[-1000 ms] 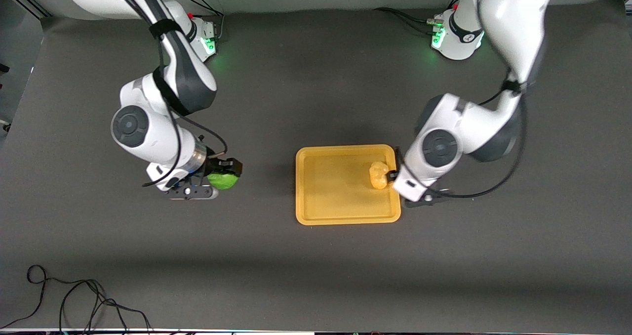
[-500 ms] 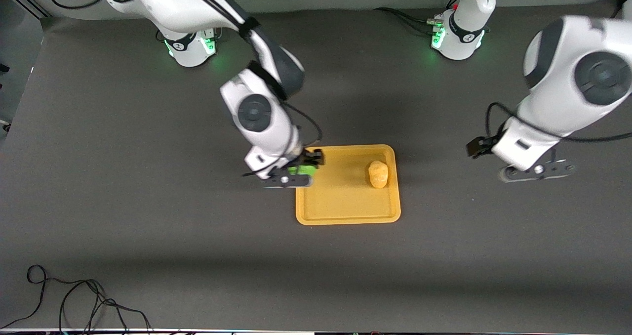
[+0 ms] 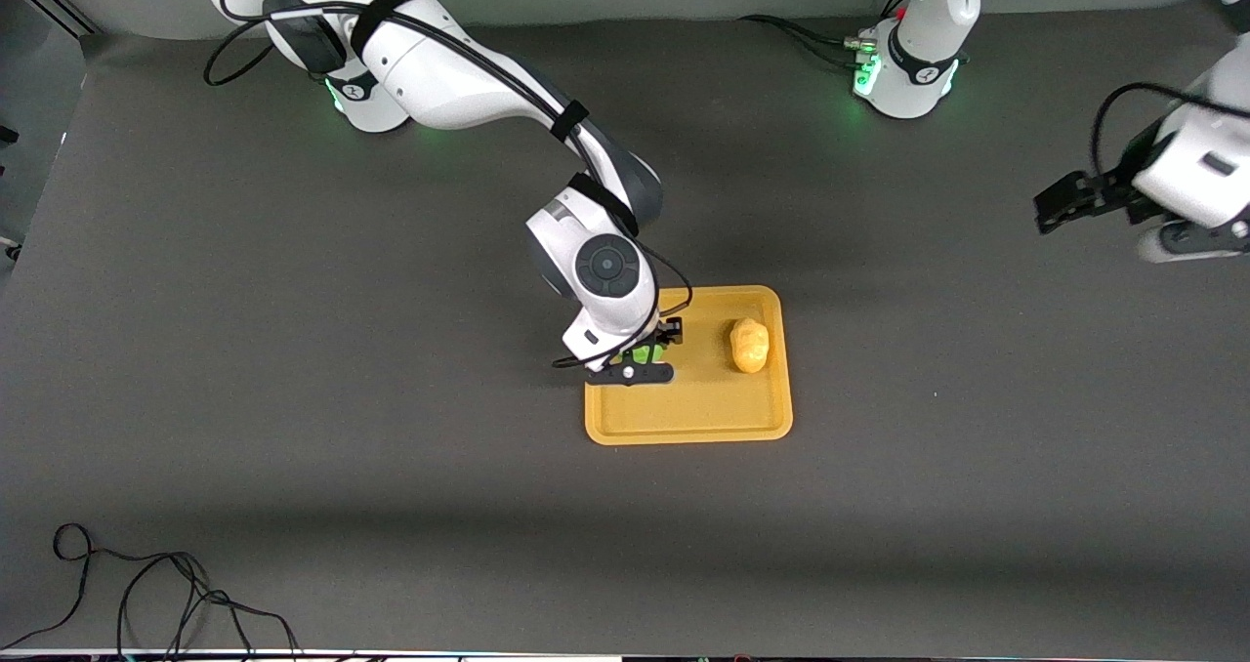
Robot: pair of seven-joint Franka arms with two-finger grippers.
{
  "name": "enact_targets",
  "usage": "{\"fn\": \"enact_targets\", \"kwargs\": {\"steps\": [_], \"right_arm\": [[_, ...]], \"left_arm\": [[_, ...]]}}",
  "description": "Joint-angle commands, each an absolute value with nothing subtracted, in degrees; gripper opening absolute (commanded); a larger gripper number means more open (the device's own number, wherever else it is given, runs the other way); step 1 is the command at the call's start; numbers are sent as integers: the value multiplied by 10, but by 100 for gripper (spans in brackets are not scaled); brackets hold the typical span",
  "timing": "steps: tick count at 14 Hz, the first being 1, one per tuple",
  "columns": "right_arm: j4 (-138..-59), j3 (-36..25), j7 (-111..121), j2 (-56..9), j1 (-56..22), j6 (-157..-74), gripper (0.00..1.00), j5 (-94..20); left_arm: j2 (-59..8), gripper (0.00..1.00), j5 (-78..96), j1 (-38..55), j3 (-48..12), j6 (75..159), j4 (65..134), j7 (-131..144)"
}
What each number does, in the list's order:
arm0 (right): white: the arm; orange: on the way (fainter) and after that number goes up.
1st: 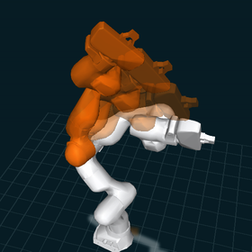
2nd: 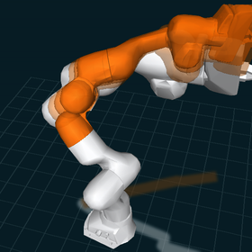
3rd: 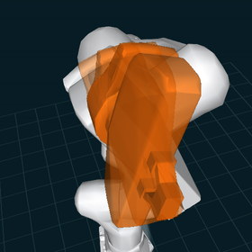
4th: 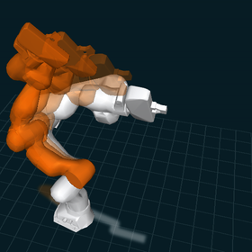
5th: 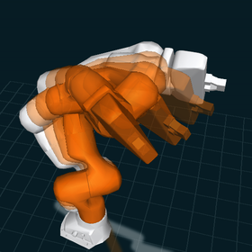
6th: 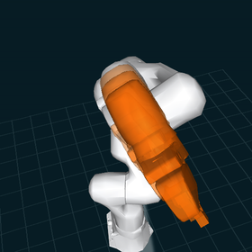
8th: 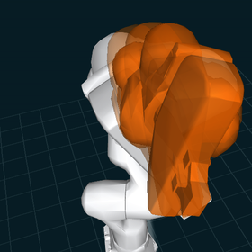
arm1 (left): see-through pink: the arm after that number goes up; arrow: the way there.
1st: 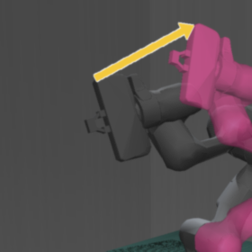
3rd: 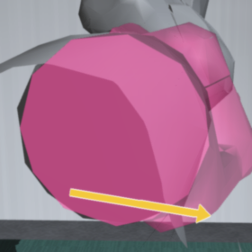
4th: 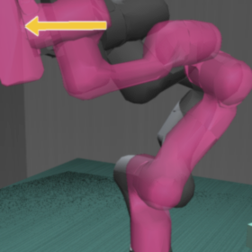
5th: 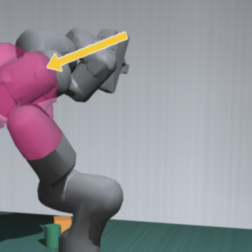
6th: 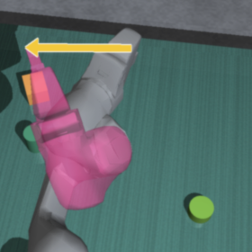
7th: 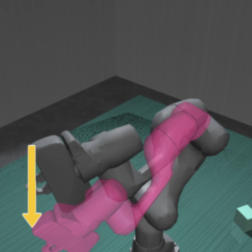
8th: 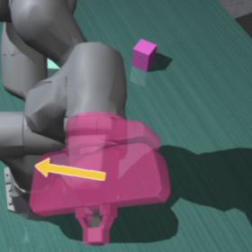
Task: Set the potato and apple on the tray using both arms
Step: 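Release the potato on the tray and withdraw the left gripper, then carry the green apple with the right gripper onto the tray and release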
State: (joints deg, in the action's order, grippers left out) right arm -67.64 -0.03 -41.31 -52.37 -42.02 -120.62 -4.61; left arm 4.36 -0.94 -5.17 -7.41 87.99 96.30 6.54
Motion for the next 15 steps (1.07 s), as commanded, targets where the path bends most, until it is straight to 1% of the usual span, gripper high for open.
{"fn": "enact_targets", "kwargs": {"steps": [1, 3, 6, 15], "right_arm": [[-649, -5, -454, -551, -431, -1229, 29, -35], [-649, -5, -465, -562, -444, -1258, 29, -35], [-649, -4, -489, -571, -446, -1280, 29, -36], [-652, -7, -490, -588, -454, -1290, 29, -34]], "left_arm": [[79, 100, 4, -57, -56, 865, 984, 38], [91, 100, 4, -55, -43, 864, 984, 37], [101, 100, 1, -55, -43, 860, 983, 37], [103, 100, -3, -49, -49, 867, 990, 38]]}}
